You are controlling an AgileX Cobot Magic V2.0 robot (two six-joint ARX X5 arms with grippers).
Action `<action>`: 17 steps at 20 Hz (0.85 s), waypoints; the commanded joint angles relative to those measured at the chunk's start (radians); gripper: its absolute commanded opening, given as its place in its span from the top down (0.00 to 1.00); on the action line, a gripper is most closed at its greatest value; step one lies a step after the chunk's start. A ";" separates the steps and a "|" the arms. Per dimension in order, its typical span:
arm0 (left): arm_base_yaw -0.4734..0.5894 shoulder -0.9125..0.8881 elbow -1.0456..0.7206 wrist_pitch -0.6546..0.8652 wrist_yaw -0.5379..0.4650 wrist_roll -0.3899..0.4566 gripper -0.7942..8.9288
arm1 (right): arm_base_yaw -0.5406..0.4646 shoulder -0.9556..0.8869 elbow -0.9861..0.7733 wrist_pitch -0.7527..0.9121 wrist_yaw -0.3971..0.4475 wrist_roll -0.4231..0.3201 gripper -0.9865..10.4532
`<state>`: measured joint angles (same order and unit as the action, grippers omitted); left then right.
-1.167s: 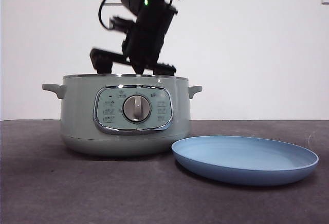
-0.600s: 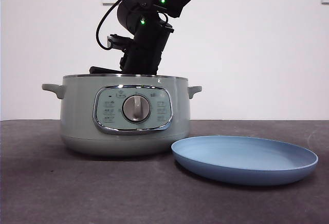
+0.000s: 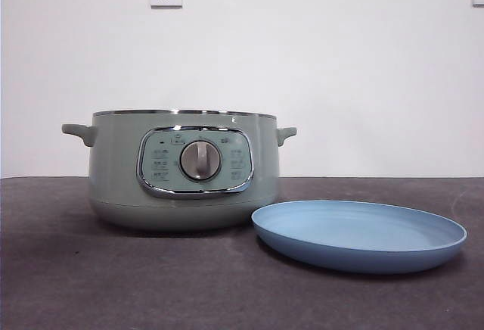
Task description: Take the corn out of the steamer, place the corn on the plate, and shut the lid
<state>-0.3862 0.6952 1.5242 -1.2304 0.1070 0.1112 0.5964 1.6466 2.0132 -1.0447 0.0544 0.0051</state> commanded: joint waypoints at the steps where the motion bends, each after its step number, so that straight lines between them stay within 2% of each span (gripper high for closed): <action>1: 0.002 -0.010 0.015 0.054 0.005 -0.003 0.93 | -0.054 -0.047 -0.050 -0.050 -0.003 -0.014 0.93; 3: 0.002 -0.010 0.015 0.054 0.006 -0.003 0.93 | -0.106 -0.122 -0.175 -0.024 -0.035 -0.013 0.93; 6: 0.002 -0.010 0.015 0.054 0.006 -0.003 0.93 | -0.162 -0.255 -0.498 0.165 -0.065 0.031 0.93; 8: 0.002 -0.010 0.015 0.054 0.006 -0.003 0.93 | -0.188 -0.307 -0.711 0.315 -0.120 0.078 0.92; 13: 0.002 -0.010 0.015 0.041 0.006 -0.003 0.93 | -0.191 -0.289 -1.101 0.688 -0.212 0.232 0.92; 17: 0.002 -0.010 0.015 0.031 0.006 -0.003 0.93 | -0.187 -0.210 -1.248 0.906 -0.204 0.326 0.92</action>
<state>-0.3862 0.6952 1.5242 -1.2400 0.1081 0.1112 0.4068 1.4303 0.7750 -0.1543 -0.1539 0.2909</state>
